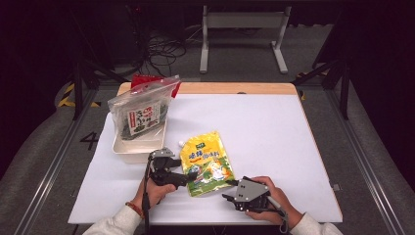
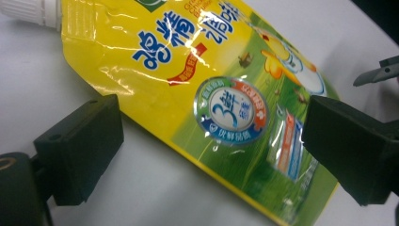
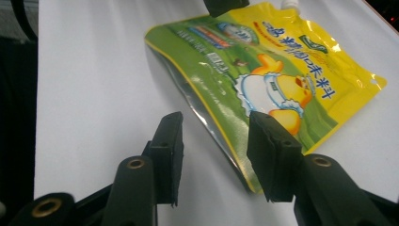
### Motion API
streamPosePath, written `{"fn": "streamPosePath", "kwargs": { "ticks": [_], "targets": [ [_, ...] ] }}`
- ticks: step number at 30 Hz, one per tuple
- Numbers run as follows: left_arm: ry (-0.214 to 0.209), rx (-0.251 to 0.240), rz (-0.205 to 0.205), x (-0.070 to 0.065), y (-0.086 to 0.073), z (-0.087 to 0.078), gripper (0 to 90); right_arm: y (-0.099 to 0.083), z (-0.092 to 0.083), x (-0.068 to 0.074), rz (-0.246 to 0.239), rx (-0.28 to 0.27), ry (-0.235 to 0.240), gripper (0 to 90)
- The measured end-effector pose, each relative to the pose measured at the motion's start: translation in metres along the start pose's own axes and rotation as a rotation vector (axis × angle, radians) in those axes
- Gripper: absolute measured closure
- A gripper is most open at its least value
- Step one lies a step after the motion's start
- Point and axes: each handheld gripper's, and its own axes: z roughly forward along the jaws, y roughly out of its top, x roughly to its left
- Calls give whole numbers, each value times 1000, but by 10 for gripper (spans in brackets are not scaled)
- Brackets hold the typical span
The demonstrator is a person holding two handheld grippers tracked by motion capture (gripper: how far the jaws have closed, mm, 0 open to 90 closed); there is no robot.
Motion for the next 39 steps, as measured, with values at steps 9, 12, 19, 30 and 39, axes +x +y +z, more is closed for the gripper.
{"fn": "streamPosePath", "kwargs": {
  "ticks": [9, 12, 19, 30, 39],
  "targets": [
    [30, -15, -82, 0, 2, -3, 118, -12, -1, -36, 322, -27, 60, 407],
    [32, -1, -66, 1, 0, -7, 117, -18, 3, -46, 386, -21, 74, 368],
    [106, 79, 153, -8, -11, -18, 108, -17, 21, -88, 545, -41, 129, 289],
    [56, 74, 165, -3, -14, -18, 113, -19, 63, -124, 734, -15, 220, 215],
    [64, 79, 166, -2, -13, -17, 124, -17, 69, -120, 812, -38, 369, 264]
  ]
}}
